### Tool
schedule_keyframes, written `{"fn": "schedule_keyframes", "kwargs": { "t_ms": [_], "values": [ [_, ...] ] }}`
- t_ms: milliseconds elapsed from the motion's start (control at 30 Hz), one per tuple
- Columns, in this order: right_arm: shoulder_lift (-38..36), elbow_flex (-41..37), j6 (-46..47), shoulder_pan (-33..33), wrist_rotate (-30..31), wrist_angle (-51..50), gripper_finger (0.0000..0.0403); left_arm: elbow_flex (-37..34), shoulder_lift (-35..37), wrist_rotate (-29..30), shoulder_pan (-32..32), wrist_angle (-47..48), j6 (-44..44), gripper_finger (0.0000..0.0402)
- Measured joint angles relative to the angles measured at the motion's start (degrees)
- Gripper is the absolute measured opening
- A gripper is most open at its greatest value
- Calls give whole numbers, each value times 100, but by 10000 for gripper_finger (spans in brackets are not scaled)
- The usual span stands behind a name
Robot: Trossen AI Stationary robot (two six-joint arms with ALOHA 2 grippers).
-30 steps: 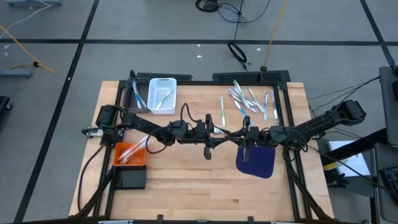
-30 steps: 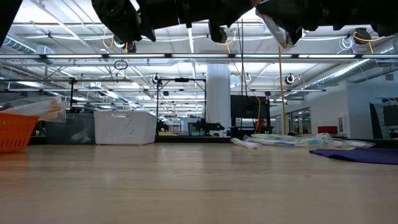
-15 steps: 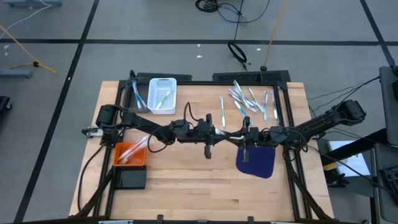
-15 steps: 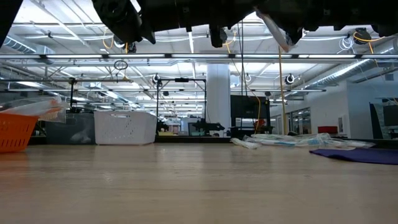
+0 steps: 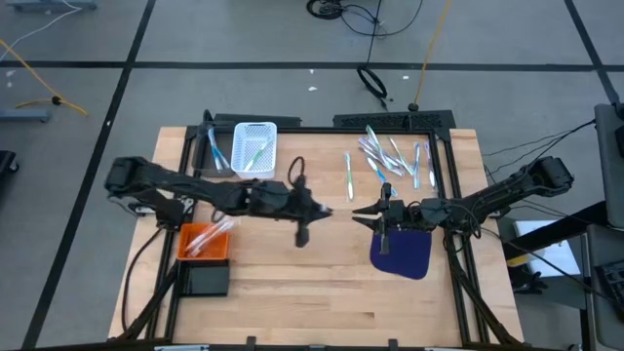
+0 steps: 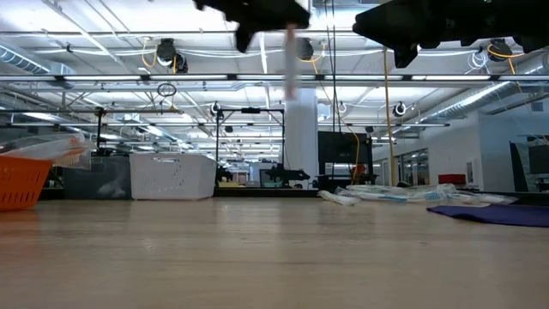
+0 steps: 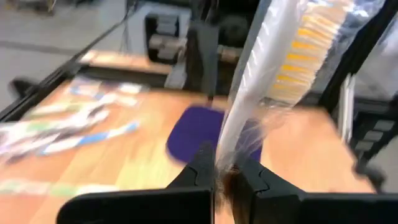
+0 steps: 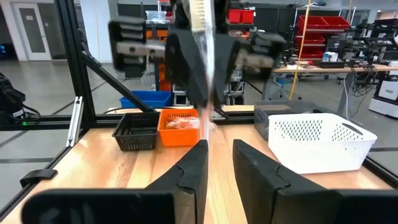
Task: Pick & Place Toothbrushes
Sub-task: Put the orange toothbrush into the orange bin
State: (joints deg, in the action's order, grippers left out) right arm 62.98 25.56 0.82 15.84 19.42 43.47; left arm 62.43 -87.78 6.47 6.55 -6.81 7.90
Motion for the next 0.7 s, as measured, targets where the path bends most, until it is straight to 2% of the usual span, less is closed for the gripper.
{"fn": "schedule_keyframes", "kwargs": {
  "t_ms": [200,400,700],
  "values": [
    [0,0,0,0,0,-8,70,0,919,911,425,2175,385,7],
    [0,0,0,0,-2,-5,70,0,1620,1332,884,4096,1363,8],
    [0,0,0,0,-2,-6,70,0,2142,1667,1499,5732,2806,10]
  ]
}}
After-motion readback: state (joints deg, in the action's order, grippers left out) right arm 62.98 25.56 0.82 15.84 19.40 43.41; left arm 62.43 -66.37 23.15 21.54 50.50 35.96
